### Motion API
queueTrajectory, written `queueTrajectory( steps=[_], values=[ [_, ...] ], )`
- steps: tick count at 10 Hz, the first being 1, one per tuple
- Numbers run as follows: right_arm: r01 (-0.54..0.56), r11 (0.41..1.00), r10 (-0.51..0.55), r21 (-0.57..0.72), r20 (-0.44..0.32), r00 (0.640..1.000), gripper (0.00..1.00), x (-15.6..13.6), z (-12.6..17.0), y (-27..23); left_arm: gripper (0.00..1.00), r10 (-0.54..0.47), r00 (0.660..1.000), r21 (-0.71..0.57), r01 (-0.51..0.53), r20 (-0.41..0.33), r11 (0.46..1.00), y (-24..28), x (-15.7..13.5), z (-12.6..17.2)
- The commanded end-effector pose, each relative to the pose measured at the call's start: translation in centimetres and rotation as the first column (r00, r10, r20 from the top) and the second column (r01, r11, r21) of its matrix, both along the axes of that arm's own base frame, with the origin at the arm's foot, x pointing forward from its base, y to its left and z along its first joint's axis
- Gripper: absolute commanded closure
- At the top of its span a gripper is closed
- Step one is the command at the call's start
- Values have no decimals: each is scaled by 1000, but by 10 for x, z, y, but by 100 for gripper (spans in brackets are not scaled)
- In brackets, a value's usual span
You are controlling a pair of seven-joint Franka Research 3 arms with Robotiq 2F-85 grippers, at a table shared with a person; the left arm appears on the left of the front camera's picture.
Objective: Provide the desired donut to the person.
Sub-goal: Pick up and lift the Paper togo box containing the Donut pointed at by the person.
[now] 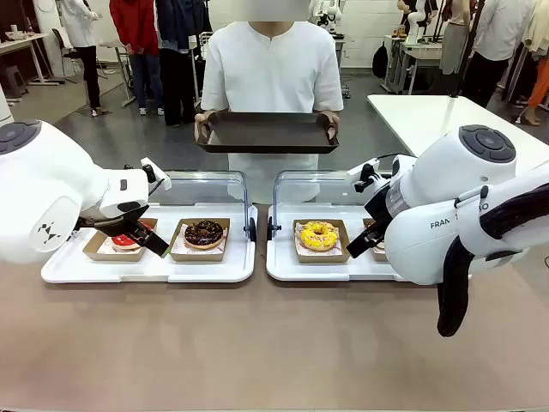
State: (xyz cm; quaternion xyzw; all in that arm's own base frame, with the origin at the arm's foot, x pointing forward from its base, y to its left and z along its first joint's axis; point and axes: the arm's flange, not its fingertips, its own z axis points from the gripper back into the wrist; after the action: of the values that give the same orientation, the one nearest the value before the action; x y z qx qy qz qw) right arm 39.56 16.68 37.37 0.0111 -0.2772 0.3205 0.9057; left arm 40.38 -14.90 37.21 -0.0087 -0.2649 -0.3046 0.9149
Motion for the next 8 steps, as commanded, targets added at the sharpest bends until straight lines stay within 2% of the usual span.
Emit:
queueTrajectory(
  steps=[1,8],
  values=[
    [0,1000,0,0,0,1000,0,0,0,0,0,0,1000,0,0,0,1000,0,0,0],
    [0,1000,0,0,0,1000,0,0,0,0,0,0,1000,0,0,0,1000,0,0,0]
  ],
)
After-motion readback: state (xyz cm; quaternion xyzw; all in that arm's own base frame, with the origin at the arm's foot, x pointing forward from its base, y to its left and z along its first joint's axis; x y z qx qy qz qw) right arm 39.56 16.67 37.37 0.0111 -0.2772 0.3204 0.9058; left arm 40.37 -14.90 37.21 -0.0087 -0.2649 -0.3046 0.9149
